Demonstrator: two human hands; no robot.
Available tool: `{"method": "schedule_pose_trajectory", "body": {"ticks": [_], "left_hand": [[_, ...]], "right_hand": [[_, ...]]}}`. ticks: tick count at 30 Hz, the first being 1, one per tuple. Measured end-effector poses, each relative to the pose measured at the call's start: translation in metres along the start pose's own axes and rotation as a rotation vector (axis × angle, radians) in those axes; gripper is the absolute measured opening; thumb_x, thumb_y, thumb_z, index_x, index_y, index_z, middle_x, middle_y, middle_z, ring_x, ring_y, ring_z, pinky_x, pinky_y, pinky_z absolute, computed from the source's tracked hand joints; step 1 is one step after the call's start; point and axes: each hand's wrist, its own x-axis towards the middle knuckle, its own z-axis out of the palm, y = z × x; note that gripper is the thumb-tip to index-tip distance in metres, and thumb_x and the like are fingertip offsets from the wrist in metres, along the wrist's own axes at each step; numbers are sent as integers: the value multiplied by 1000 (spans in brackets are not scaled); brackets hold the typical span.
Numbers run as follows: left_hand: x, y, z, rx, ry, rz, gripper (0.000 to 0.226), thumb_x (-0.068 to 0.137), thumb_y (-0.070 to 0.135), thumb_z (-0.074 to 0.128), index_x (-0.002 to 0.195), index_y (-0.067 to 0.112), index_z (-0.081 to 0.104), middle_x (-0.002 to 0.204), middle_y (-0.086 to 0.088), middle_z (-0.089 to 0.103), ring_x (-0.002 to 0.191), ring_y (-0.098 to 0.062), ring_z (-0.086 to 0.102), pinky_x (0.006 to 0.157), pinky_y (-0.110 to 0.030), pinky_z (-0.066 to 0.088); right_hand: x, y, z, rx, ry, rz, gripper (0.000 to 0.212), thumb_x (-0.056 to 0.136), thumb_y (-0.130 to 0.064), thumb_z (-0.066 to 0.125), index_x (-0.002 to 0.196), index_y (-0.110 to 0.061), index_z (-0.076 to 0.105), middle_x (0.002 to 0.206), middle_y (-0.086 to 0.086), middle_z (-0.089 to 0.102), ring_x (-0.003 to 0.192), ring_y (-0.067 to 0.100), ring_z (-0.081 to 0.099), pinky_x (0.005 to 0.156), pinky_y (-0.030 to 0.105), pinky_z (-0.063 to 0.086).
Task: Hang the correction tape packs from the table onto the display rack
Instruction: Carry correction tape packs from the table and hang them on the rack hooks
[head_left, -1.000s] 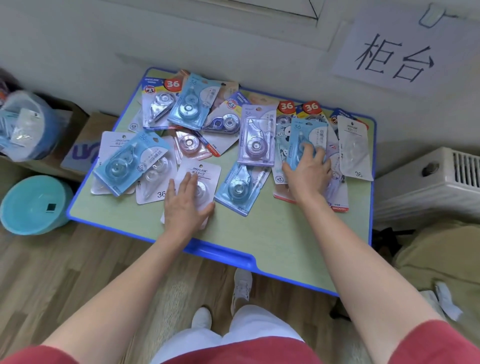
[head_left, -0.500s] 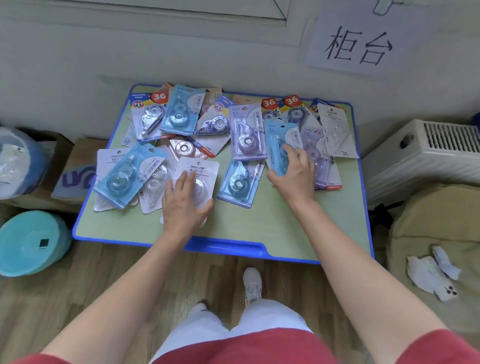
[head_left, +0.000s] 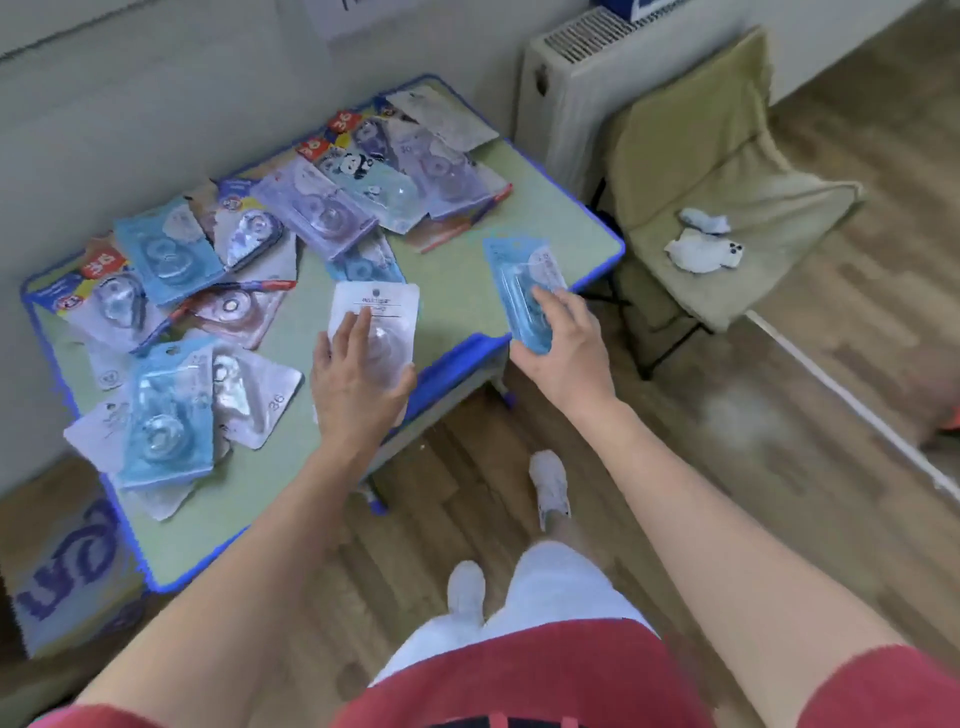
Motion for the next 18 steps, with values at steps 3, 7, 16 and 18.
{"method": "schedule_pose_trajectory", "body": {"ticks": [3,7,16,18], "left_hand": [[-17,26,9,-14,-71,158,74,87,38,62,147,8,32,153,-8,32,142,-28,28,119,-34,10],[-44,77,30,-30,-172,330,75,85,35,67,147,9,33,152,-8,34,140,-31,29,117,-39,16],[-172,210,99,-56,-371,682,74,82,32,70,145,9,37,148,-11,40,136,-35,32,115,-39,17],[-215,242,118,-85,-397,747,73,81,30,72,144,9,40,146,-11,42,132,-35,35,111,-38,21]], "right_hand": [[-53,25,-16,24,86,121,63,82,-26,67,139,-14,45,139,10,40,126,30,37,106,37,32],[-119,67,-44,46,211,271,63,81,-26,67,138,-14,45,138,8,41,124,31,38,104,41,36],[-291,173,-112,105,443,605,60,82,-23,67,138,-14,45,140,9,39,126,29,35,102,25,24],[-339,201,-129,119,484,673,61,83,-24,66,139,-16,44,142,7,37,127,27,36,104,28,29]]}}
